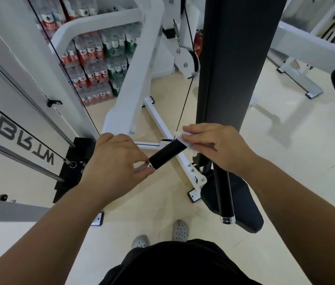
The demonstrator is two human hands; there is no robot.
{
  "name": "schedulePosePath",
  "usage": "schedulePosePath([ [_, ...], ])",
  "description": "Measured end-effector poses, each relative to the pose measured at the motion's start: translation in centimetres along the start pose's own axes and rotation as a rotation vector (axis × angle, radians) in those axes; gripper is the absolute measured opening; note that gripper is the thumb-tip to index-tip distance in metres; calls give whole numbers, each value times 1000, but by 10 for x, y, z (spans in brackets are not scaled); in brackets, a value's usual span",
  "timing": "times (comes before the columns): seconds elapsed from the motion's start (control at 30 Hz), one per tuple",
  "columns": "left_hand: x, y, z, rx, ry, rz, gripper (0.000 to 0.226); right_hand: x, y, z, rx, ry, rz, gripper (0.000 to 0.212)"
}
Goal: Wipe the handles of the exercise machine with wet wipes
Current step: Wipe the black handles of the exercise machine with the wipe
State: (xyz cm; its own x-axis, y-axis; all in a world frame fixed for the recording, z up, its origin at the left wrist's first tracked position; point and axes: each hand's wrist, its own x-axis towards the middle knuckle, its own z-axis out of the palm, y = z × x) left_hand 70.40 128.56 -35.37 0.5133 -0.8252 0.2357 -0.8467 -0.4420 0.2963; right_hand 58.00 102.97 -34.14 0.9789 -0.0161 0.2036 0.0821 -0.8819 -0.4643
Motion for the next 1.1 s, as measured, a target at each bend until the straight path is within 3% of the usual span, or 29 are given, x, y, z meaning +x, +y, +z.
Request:
schedulePosePath([
  [0.17, -1, -2, 1, -52, 46, -4, 29, 20, -9, 13, -99, -73, -106, 27],
  [0.3, 2, -4, -5, -267, 162, -124, 34, 49, -49, 32, -132, -372, -199, 18],
  [0.37, 1, -5, -6, -279, 170, -127, 29, 57, -58, 39, -117, -425, -186, 13],
  [0.57, 0, -8, -3, -171, 136, -24, 14, 41, -41, 29, -146, -312, -224, 25],
  [0.77, -1, -7, 2, 0, 94, 51, 21, 0, -6, -7, -14, -29, 148, 39],
  [0.93, 0, -6, 1, -21, 90, 21, 21, -12, -5, 12, -4, 113, 191, 38],
  [1.0, 1, -5, 1, -26, 85, 8, 20, -8, -7, 9, -65, 109, 186, 39],
  [1.1, 1, -4, 1, -21, 84, -7, 21, 11, -12, 8, -254, -75, 35, 45],
])
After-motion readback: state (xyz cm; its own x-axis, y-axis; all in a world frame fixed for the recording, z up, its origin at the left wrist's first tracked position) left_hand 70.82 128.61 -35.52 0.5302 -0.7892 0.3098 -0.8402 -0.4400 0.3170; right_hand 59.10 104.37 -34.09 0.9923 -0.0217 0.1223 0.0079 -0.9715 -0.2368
